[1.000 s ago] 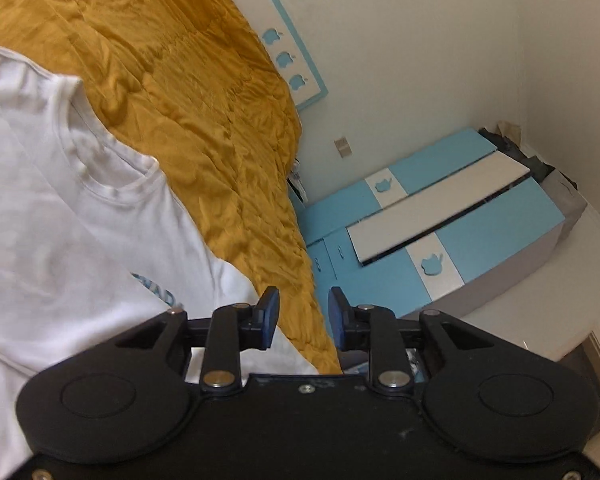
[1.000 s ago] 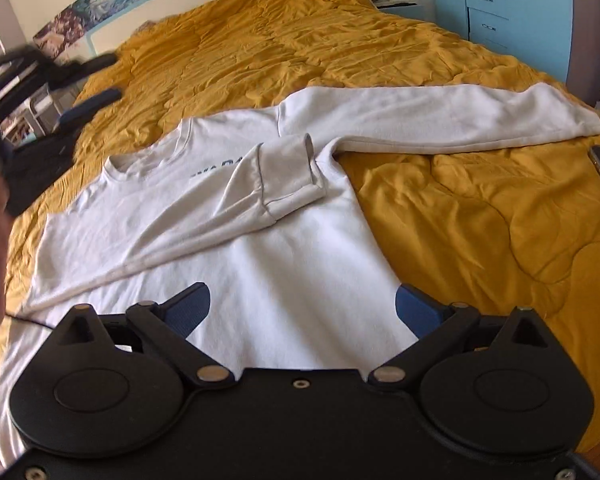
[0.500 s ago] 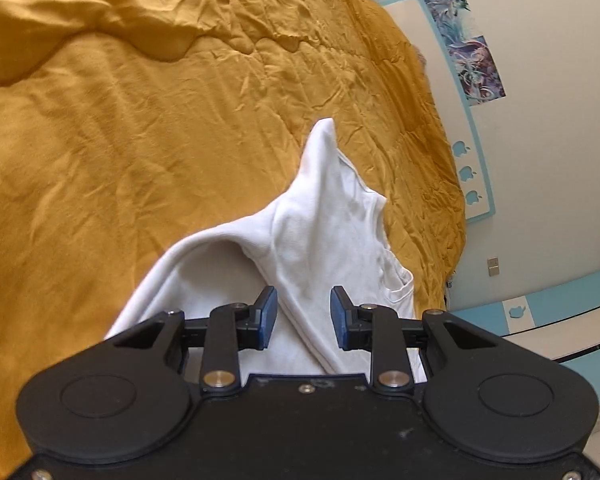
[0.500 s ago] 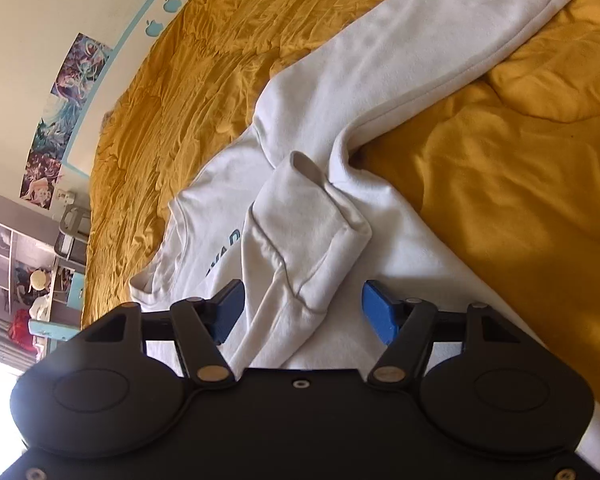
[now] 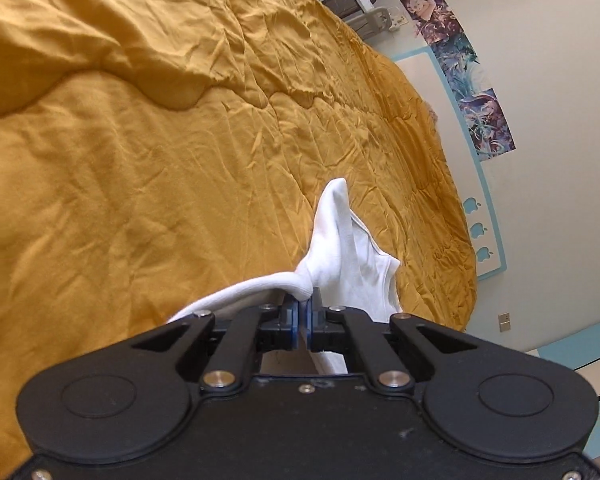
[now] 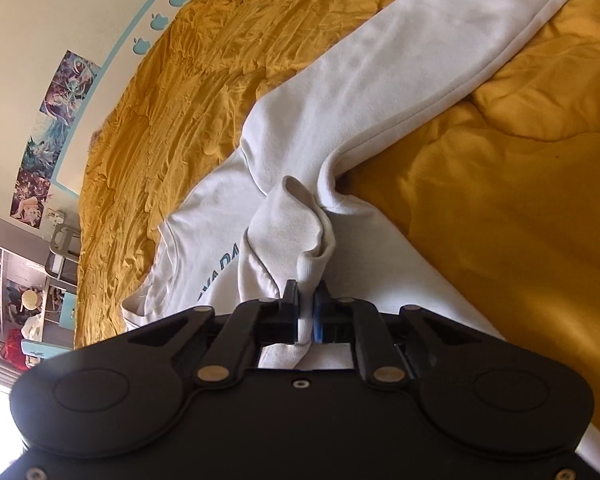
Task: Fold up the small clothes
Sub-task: 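Grasp the other sleeve cuff with the right gripper and lift it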
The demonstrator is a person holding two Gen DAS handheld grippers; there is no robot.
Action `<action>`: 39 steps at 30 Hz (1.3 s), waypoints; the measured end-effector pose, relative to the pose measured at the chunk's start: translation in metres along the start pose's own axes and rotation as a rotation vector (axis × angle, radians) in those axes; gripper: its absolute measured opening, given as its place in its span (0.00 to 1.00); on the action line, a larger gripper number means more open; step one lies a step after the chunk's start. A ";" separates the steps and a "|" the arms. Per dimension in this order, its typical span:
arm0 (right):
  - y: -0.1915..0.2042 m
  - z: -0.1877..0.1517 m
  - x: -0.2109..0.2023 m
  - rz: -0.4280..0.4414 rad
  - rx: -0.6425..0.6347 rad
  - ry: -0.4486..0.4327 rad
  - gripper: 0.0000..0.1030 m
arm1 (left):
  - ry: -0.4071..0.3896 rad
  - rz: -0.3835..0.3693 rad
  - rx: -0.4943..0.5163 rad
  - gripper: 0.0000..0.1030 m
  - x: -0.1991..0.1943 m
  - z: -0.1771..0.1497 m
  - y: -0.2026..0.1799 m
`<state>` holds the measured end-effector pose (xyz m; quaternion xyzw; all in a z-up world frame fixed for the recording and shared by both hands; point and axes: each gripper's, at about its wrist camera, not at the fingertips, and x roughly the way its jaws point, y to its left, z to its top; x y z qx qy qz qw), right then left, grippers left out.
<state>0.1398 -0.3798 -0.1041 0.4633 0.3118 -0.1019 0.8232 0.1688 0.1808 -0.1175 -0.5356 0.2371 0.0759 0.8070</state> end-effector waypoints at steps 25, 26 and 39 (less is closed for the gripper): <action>-0.133 0.106 -0.110 -0.056 0.252 -0.420 0.48 | 0.501 -0.267 0.438 0.39 0.064 -0.183 -0.146; -0.141 0.113 -0.109 -0.062 0.278 -0.430 0.48 | 0.519 -0.265 0.455 0.39 0.073 -0.195 -0.151; -0.192 0.173 -0.063 -0.034 0.576 -0.479 0.46 | 0.583 -0.231 0.585 0.39 0.122 -0.253 -0.184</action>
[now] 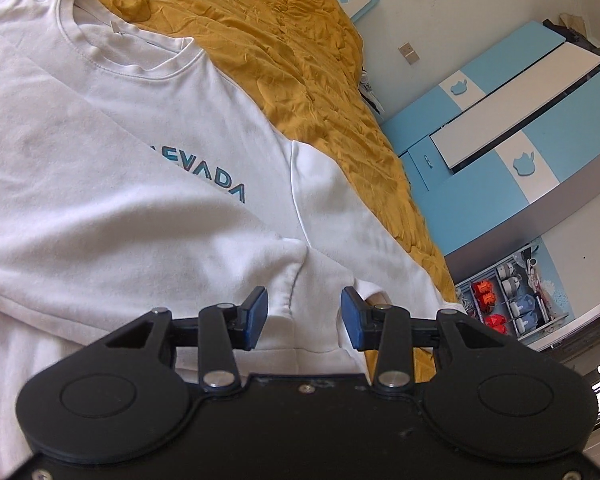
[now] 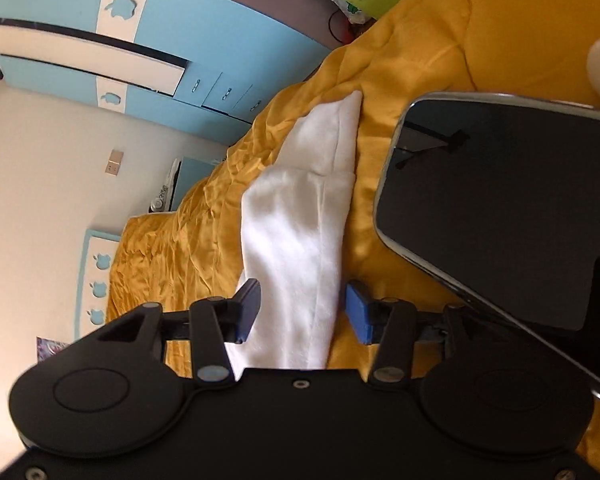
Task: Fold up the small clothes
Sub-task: 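Grasp the other sleeve cuff with the right gripper and lift it, then fold the held sleeve across the body and release with the right gripper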
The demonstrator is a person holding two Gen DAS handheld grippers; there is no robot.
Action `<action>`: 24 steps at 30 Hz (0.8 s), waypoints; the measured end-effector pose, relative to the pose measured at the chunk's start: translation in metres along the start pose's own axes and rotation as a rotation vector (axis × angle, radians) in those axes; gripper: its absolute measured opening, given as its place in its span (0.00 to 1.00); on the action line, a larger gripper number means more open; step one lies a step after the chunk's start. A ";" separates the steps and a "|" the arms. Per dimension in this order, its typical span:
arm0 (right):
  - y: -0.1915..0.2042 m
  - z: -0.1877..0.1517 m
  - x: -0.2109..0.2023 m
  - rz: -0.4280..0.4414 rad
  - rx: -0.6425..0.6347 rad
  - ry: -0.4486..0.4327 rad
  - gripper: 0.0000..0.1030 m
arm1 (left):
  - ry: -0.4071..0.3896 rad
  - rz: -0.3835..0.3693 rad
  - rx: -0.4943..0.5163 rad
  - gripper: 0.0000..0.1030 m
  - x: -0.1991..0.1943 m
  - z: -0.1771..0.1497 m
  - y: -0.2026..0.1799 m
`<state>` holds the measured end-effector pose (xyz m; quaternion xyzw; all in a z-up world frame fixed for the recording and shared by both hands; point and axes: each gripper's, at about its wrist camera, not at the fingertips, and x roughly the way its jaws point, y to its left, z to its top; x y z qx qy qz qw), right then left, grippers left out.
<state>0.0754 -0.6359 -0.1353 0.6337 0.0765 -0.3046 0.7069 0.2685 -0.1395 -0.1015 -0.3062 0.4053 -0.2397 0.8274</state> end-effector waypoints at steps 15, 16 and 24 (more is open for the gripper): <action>0.027 0.003 0.013 0.031 -0.022 -0.153 0.10 | 0.059 0.013 0.027 0.40 0.020 -0.007 0.001; 0.033 0.001 0.008 0.050 -0.061 -0.157 0.09 | 0.063 0.016 0.029 0.40 0.021 -0.007 0.002; 0.115 -0.053 -0.047 0.290 -0.326 -0.093 0.09 | -0.028 -0.043 0.008 0.40 -0.023 0.006 0.002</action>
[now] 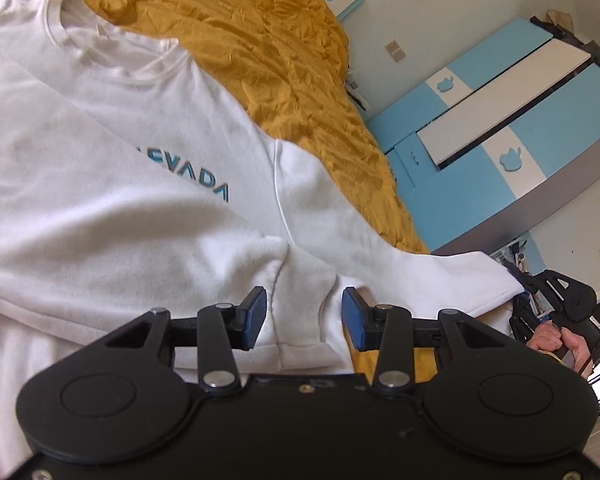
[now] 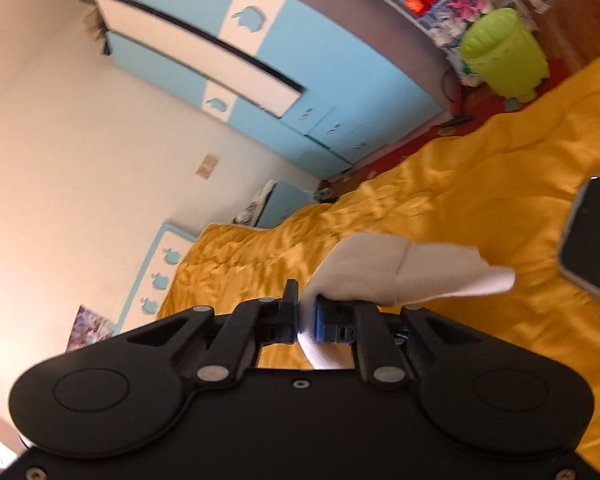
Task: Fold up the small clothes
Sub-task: 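Fold the held sleeve across the body and release with the right gripper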
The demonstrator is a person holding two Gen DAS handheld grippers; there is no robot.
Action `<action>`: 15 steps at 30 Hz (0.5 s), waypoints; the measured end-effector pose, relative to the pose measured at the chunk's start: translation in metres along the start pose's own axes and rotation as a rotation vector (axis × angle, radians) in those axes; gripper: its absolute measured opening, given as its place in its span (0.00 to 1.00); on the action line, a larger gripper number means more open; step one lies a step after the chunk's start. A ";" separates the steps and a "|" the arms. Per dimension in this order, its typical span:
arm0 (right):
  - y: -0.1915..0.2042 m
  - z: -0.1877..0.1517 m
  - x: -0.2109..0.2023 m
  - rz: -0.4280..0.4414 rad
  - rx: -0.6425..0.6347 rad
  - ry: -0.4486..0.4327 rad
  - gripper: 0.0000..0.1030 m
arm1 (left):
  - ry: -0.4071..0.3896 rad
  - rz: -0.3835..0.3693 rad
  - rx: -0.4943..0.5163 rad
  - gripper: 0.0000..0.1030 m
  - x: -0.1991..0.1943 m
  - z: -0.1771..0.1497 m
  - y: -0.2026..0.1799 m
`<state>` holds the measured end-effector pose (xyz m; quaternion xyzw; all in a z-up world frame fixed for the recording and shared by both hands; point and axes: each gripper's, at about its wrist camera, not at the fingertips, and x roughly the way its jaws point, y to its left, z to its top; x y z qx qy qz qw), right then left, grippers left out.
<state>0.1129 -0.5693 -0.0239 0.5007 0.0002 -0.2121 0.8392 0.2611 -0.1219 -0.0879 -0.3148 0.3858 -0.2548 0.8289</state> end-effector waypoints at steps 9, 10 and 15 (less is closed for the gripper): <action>0.153 -0.154 -0.060 0.429 -0.181 0.303 0.09 | -0.252 0.112 -0.171 0.41 -0.137 0.031 0.072; 0.164 -0.178 -0.066 0.456 -0.203 0.346 0.09 | -0.279 0.134 -0.192 0.40 -0.151 0.032 0.083; 0.185 -0.314 -0.068 0.478 -0.365 0.611 0.19 | -0.360 0.241 -0.310 0.40 -0.205 0.031 0.144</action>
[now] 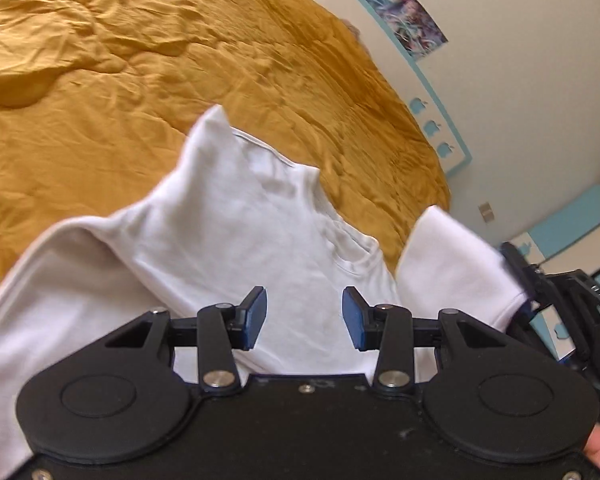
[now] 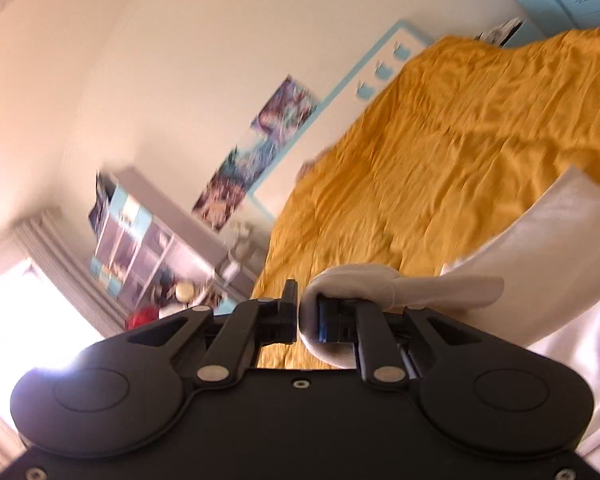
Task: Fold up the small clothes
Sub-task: 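Fold the held sleeve across the body and release with the right gripper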
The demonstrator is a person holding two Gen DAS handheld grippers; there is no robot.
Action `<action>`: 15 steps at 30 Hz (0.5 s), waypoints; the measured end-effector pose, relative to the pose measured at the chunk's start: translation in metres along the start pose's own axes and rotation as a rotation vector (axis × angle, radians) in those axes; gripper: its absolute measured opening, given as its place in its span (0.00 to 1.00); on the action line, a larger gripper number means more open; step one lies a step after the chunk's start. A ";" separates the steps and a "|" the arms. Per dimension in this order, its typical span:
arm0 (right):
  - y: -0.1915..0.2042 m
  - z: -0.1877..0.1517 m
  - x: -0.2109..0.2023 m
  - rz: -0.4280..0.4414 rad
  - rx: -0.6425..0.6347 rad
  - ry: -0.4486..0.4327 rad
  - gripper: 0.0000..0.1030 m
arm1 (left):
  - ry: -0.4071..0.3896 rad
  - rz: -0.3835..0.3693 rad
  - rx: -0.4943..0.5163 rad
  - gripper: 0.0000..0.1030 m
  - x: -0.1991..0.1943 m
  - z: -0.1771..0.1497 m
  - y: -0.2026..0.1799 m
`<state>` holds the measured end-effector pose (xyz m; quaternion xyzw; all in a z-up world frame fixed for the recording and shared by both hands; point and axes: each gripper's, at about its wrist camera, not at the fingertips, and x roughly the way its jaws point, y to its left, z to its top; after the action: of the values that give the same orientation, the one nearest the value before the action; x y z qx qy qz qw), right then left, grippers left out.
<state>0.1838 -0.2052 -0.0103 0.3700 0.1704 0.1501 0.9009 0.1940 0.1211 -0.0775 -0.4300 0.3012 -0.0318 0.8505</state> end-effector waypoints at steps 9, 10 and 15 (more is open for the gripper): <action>-0.043 -0.046 -0.032 -0.053 0.091 0.110 0.48 | 0.010 0.003 -0.076 0.41 0.002 0.004 0.031; -0.053 -0.040 -0.049 -0.081 0.116 0.061 0.49 | 0.018 -0.008 -0.077 0.41 0.007 0.003 0.028; -0.094 -0.012 -0.101 -0.214 0.147 -0.076 0.51 | 0.050 -0.030 -0.039 0.41 0.032 -0.005 -0.004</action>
<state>0.1013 -0.3018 -0.0657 0.4202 0.1851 0.0260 0.8880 0.2187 0.1049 -0.0923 -0.4498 0.3165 -0.0493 0.8337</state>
